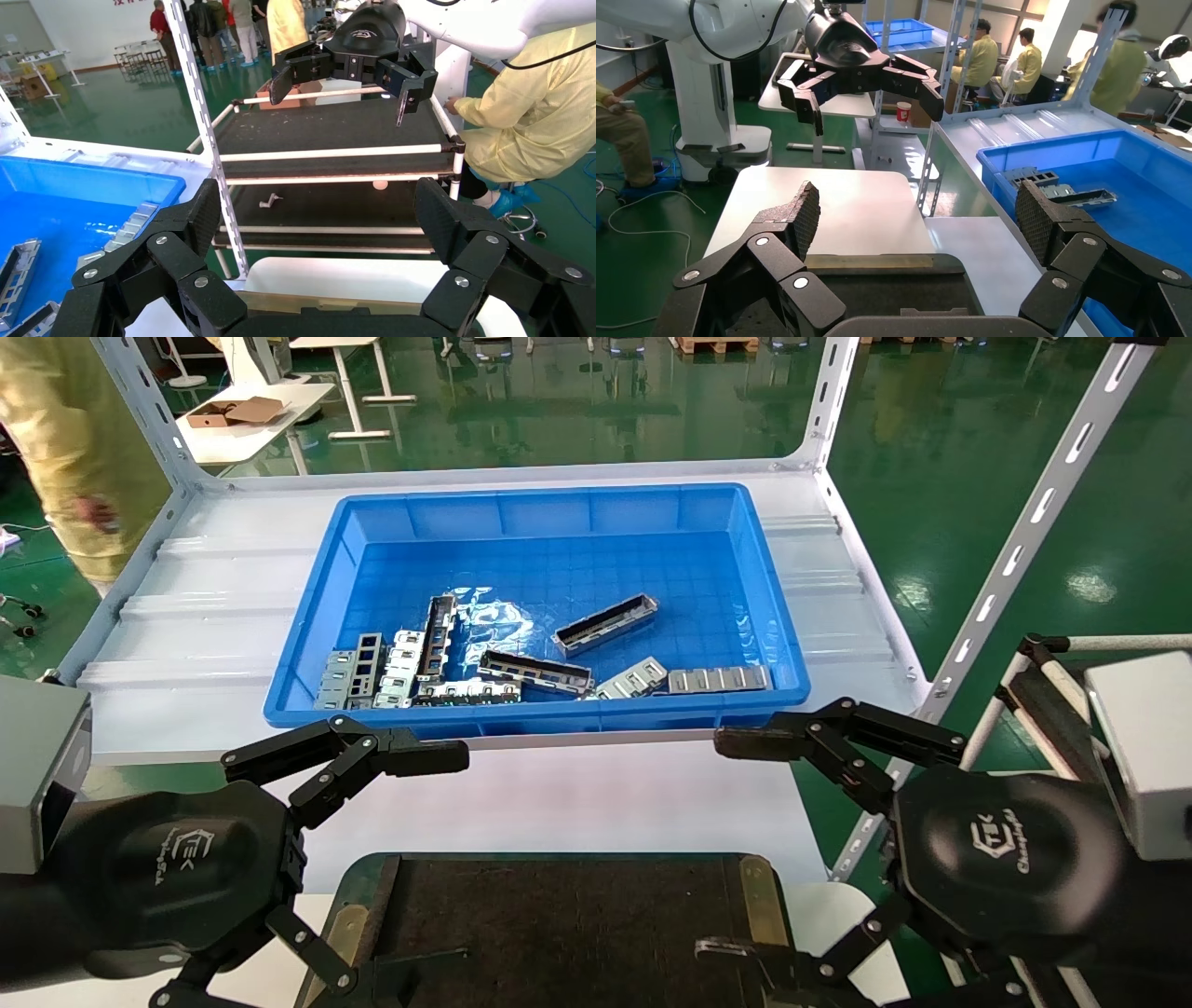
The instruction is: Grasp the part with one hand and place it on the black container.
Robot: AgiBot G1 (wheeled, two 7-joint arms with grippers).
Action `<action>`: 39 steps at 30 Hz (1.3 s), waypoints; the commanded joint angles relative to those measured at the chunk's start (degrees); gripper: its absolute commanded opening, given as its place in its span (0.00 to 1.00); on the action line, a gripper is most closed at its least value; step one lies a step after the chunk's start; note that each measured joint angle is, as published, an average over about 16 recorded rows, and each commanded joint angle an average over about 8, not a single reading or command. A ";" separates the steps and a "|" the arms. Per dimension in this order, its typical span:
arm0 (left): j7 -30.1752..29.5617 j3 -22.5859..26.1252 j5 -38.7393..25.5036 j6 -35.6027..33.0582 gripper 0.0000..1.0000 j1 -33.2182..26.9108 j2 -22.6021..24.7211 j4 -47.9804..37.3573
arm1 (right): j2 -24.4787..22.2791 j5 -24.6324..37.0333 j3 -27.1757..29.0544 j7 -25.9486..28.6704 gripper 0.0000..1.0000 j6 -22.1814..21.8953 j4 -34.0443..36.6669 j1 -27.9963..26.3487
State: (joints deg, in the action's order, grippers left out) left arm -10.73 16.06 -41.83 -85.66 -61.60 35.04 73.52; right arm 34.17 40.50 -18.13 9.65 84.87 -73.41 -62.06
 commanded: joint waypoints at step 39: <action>0.00 0.00 0.00 -0.01 1.00 0.00 0.00 0.01 | 0.00 0.00 0.00 0.00 1.00 0.00 0.00 0.00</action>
State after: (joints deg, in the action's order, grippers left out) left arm -10.74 16.05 -41.81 -85.65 -61.60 35.04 73.51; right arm 34.18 40.50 -18.13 9.65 84.87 -73.41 -62.06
